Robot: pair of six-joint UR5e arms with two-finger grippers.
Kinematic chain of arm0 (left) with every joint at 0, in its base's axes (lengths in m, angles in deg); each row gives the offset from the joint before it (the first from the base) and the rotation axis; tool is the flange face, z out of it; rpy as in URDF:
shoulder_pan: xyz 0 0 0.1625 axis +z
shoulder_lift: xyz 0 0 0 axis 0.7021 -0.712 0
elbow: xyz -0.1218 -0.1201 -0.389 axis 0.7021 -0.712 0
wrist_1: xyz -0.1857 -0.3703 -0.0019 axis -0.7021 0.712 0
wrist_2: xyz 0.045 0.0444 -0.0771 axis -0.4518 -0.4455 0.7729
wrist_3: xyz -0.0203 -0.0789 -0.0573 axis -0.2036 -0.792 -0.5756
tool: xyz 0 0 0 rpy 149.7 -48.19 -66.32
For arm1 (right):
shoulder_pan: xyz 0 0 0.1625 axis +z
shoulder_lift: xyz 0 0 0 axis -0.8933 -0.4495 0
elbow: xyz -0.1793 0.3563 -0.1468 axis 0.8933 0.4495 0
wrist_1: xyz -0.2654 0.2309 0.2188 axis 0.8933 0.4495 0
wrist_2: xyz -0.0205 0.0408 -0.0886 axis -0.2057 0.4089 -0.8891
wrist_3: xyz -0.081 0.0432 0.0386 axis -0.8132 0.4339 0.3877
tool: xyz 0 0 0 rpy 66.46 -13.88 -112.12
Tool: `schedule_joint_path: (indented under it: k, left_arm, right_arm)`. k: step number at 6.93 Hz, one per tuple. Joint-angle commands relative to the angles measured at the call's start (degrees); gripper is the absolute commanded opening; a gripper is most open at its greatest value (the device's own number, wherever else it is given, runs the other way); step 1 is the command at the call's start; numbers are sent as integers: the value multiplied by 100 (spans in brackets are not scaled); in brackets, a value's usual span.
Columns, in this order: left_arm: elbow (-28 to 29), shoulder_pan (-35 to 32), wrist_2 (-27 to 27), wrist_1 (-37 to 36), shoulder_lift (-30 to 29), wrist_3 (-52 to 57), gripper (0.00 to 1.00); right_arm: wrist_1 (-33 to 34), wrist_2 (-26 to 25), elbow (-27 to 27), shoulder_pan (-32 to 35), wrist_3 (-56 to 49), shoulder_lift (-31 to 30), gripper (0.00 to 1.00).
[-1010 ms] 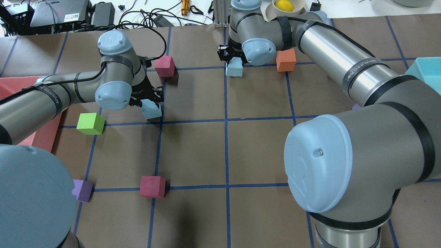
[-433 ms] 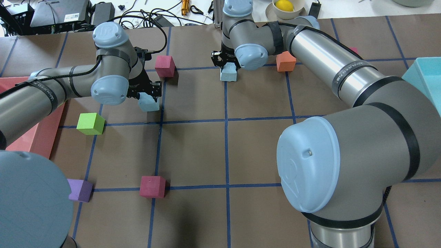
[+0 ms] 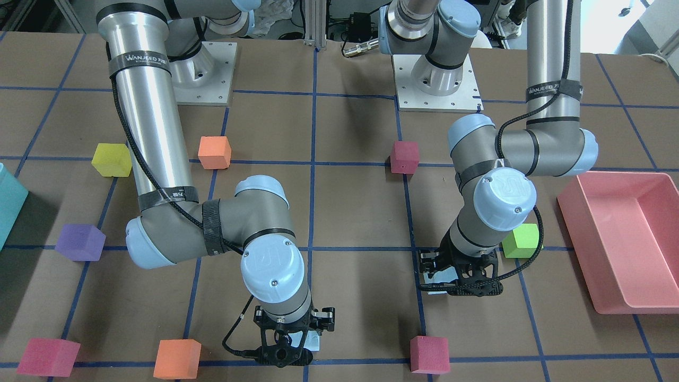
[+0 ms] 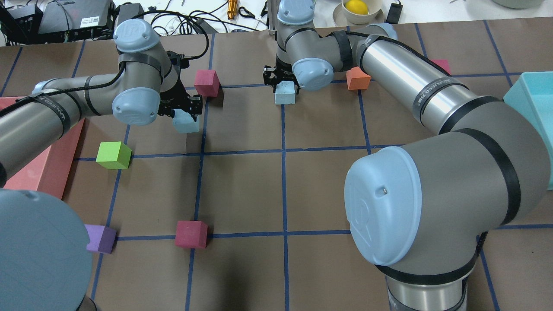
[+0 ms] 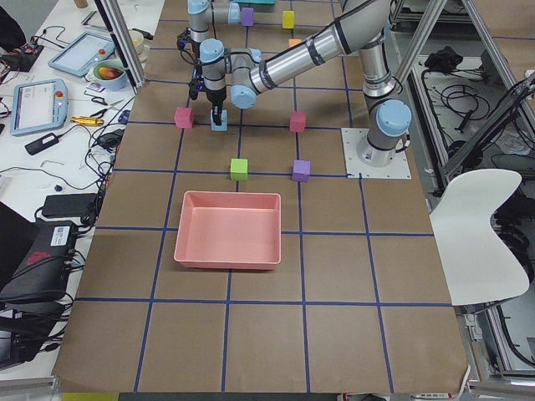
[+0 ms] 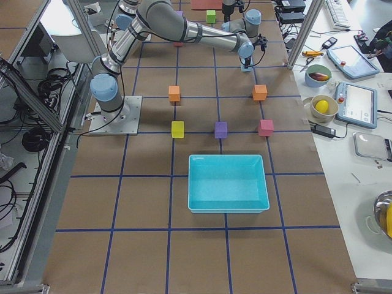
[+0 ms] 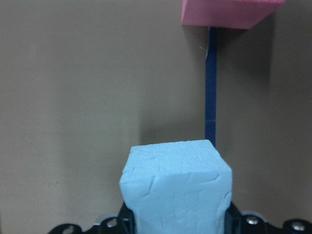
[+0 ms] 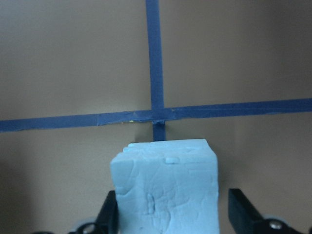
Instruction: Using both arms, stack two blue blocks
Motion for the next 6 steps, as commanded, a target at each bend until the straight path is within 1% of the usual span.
schedule_joint_path:
  k: [1,2,3,4,5,6]
  left_arm:
    - [175,-32,12,32,-64,-8,0]
    - [394,-50,21,267,-82,-8,0]
    - [735,-94,160,644,-143,-103,0]
    - [965,-120,249,709,-204,-130,0]
    - [1202,-277,241,875,-248,-366,0]
    - [1500,-435,258,1024,-353,-707,0]
  right_arm:
    - [-14,-3,32,-8,-26,-41,100]
    - [-93,-20,93,-17,-26,-172,100]
    - [-651,-21,111,-148,-61,-495,100]
    - [-1239,-21,68,-392,-331,-881,100]
    - [-1906,-21,33,-726,-421,-1268,100]
    - [-2444,-21,6,-1016,-805,-1629,100]
